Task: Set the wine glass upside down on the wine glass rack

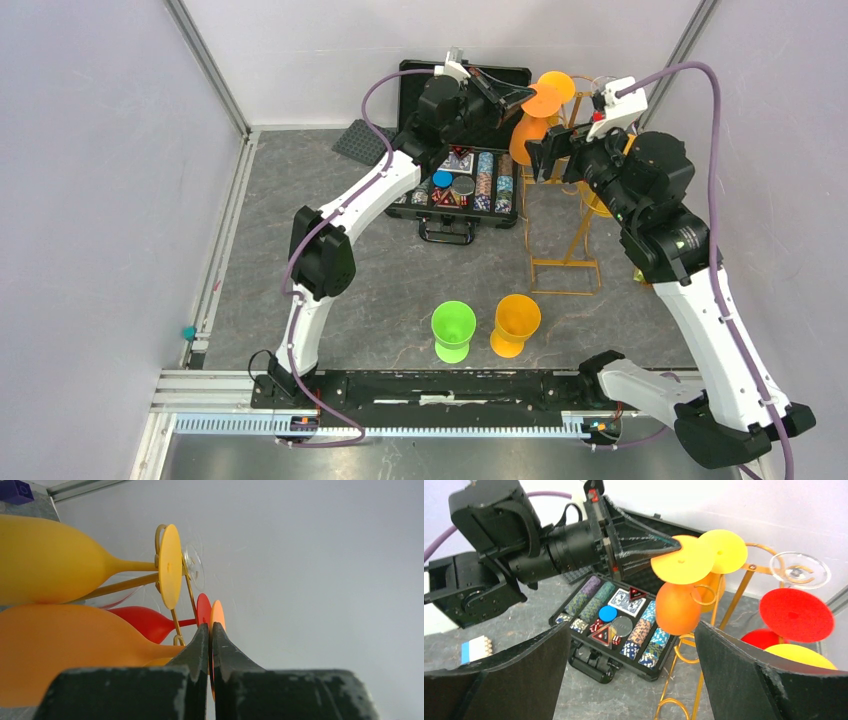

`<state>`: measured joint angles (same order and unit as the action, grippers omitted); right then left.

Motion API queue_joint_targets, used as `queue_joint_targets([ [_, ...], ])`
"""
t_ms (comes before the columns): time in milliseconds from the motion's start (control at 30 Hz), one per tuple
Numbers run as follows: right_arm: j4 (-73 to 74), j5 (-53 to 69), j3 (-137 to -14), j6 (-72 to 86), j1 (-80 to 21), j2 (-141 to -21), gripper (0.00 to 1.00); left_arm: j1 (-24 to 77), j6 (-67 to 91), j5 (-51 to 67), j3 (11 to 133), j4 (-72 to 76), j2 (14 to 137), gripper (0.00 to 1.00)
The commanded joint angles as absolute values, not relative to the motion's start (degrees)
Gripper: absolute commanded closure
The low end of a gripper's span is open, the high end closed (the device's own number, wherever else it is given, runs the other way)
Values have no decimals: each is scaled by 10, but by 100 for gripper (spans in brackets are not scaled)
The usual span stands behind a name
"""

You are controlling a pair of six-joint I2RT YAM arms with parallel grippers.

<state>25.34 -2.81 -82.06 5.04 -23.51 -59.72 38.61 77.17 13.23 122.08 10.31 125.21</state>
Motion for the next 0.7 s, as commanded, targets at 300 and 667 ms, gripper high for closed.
queue_joint_targets([
  [300, 291, -162, -954, 66, -234, -603, 1, 407, 806, 154, 1253, 119, 1253, 98],
  [667, 289, -153, -949, 66, -234, -601, 1, 419, 799, 150, 1248, 119, 1258, 97],
])
